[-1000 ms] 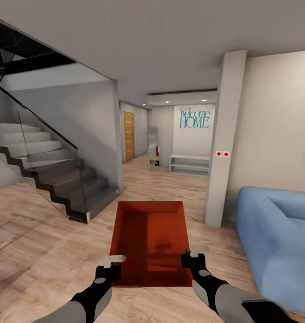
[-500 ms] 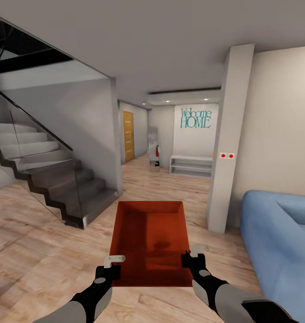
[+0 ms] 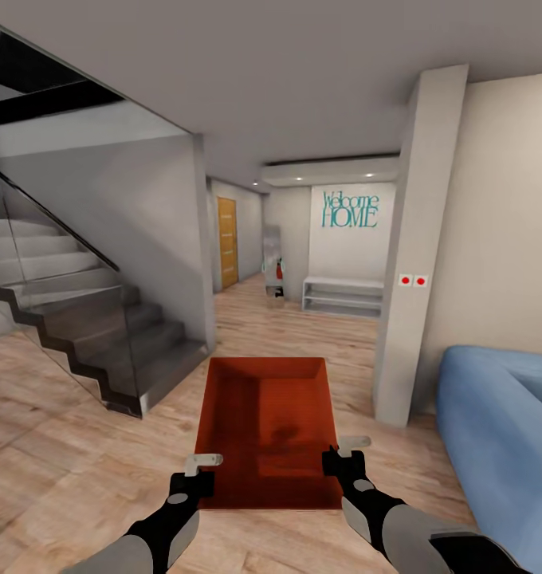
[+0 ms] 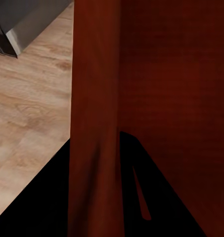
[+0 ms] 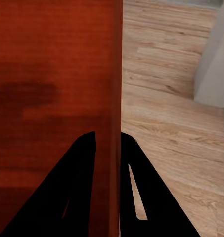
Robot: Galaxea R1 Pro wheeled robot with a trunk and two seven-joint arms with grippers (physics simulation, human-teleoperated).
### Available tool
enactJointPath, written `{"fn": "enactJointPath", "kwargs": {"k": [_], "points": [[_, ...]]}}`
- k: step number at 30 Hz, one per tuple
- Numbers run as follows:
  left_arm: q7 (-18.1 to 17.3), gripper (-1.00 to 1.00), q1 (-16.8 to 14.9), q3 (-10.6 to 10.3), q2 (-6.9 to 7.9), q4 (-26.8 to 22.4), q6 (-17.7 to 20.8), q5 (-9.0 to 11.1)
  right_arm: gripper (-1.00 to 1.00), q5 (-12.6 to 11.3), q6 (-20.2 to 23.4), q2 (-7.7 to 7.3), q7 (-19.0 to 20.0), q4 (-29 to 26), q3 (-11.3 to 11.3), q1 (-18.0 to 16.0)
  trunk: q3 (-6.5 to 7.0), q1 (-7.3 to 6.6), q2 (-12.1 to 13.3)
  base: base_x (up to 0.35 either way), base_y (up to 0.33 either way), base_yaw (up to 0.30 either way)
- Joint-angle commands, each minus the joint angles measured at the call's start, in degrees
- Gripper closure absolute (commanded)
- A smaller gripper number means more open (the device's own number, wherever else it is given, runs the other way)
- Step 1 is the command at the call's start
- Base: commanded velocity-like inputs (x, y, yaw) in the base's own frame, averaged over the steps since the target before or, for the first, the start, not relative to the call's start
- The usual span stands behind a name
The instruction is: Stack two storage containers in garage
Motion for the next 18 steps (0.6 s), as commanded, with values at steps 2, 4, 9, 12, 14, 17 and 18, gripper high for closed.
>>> {"fn": "enactJointPath", "kwargs": {"k": [2,4,9,12,14,17,18], "points": [[1.1,1.00,-0.1,1.4,0.43,-0.2,-0.6,-0.4,1.00,-1.1,-0.3,-0.38,-0.6,0.3,-1.3,0.0,-0.09,0.04,-0.1,0.321,0.000,0.000],[1.1,1.00,-0.1,1.4,0.43,-0.2,-0.6,-0.4,1.00,-1.1,-0.3,-0.38,-0.6,0.3,-1.3,0.0,-0.09,0.04,-0.1,0.321,0.000,0.000],[1.1,1.00,-0.1,1.4,0.43,-0.2,-0.6,-0.4,1.00,-1.1,-0.3,-0.31,-0.6,0.3,-1.3,0.0,-0.09,0.04,-0.1,0.321,0.000,0.000],[1.1,1.00,-0.1,1.4,0.43,-0.2,-0.6,-0.4,1.00,-1.1,-0.3,-0.31,-0.6,0.3,-1.3,0.0,-0.09,0.04,-0.1,0.321,0.000,0.000],[1.1,1.00,-0.1,1.4,0.43,-0.2,-0.6,-0.4,1.00,-1.1,-0.3,-0.30,-0.6,0.3,-1.3,0.0,-0.09,0.04,-0.1,0.321,0.000,0.000],[1.1,1.00,-0.1,1.4,0.43,-0.2,-0.6,-0.4,1.00,-1.1,-0.3,-0.31,-0.6,0.3,-1.3,0.0,-0.10,0.04,-0.1,0.321,0.000,-0.072],[1.1,1.00,-0.1,1.4,0.43,-0.2,-0.6,-0.4,1.00,-1.1,-0.3,-0.30,-0.6,0.3,-1.3,0.0,-0.11,0.04,-0.1,0.321,0.000,-0.174]]}}
